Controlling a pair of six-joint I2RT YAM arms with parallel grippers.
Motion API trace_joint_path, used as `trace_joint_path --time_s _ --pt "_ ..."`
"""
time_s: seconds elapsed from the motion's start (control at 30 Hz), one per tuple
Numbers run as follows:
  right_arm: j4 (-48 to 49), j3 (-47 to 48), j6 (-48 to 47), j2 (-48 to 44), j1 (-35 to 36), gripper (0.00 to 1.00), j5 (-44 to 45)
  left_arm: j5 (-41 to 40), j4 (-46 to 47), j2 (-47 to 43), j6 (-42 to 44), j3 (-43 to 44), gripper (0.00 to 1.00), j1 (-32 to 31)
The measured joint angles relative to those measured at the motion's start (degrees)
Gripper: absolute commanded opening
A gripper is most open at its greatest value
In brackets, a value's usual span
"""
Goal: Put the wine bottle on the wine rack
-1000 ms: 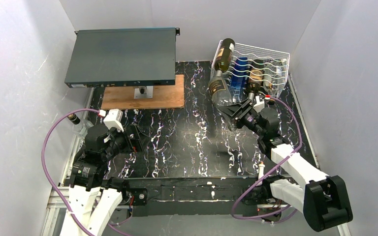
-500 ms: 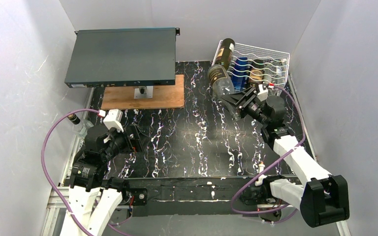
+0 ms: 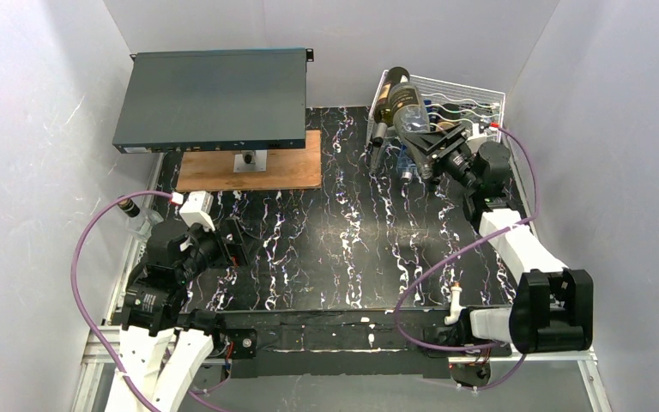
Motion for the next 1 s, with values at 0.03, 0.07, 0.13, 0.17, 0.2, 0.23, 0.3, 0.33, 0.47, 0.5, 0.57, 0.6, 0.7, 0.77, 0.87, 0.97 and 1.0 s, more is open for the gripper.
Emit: trace_joint_path --time_s 0.03,0.07,0.13,0.17,0.2,0.23,0.3,0.33,0.47,0.5,0.57,0.6,0.7,0.77,0.87,0.97,1.0 --pt "0.4 0.4 0.0 1.0 -0.6 0.01 0.3 0.0 0.0 0.0 0.0 0.0 0.99 0.0" --pt "0.5 0.8 -0.1 1.8 -1.1 0.01 0.6 0.0 0.0 0.0 0.0 0.0 0.99 0.0" --pt "0.5 1.6 -0.6 3.7 -2.1 0.01 1.3 0.0 0.0 0.0 0.0 0.0 0.99 0.0" --pt "0.5 2.1 -0.9 4.6 -2.6 0.01 1.7 0.0 0.0 0.0 0.0 0.0 0.99 0.0" --pt "0.5 2.6 -1.2 5.5 -2.9 0.01 1.9 0.0 0.0 0.0 0.0 0.0 0.99 0.0" --pt "0.5 2.9 -1.6 6.4 -3.2 0.01 2.3 0.0 0.0 0.0 0.0 0.0 0.99 0.0" --pt "0.5 3.4 -2.4 7.6 -3.7 0.01 2.8 0.0 0.0 0.1 0.0 0.0 0.99 0.0" --pt "0.5 4.0 -3.0 8.7 -4.1 0.01 3.2 0.0 0.0 0.1 0.0 0.0 0.99 0.0" --pt "-1.9 7.6 -7.5 12.8 -4.9 0.01 4.3 0.0 0.0 0.5 0.0 0.0 0.99 0.0" --pt "-2.3 8.4 -8.8 13.7 -5.0 0.01 4.7 0.0 0.0 0.6 0.0 0.0 0.99 0.0" --pt "-3.5 9.9 -11.2 15.3 -5.2 0.01 5.3 0.0 0.0 0.8 0.0 0.0 0.99 0.0" --pt "-4.3 10.9 -12.3 16.2 -5.4 0.01 5.7 0.0 0.0 0.9 0.0 0.0 0.99 0.0" --pt "-5.2 13.1 -14.6 18.5 -5.7 0.01 6.3 0.0 0.0 1.0 0.0 0.0 0.99 0.0" --pt "-5.3 14.2 -15.4 20.1 -5.9 0.01 6.6 0.0 0.0 1.0 0.0 0.0 0.99 0.0" --pt "-5.1 16.1 -16.3 23.1 -5.9 0.01 7.2 -0.1 0.0 1.0 0.0 0.0 0.99 0.0" --pt "-4.8 17.6 -16.7 26.1 -5.9 0.01 7.4 -0.1 0.0 1.0 0.0 0.0 0.99 0.0" --pt "-4.6 17.8 -16.8 26.9 -5.9 0.01 7.5 -0.1 0.0 1.0 0.0 0.0 0.99 0.0"
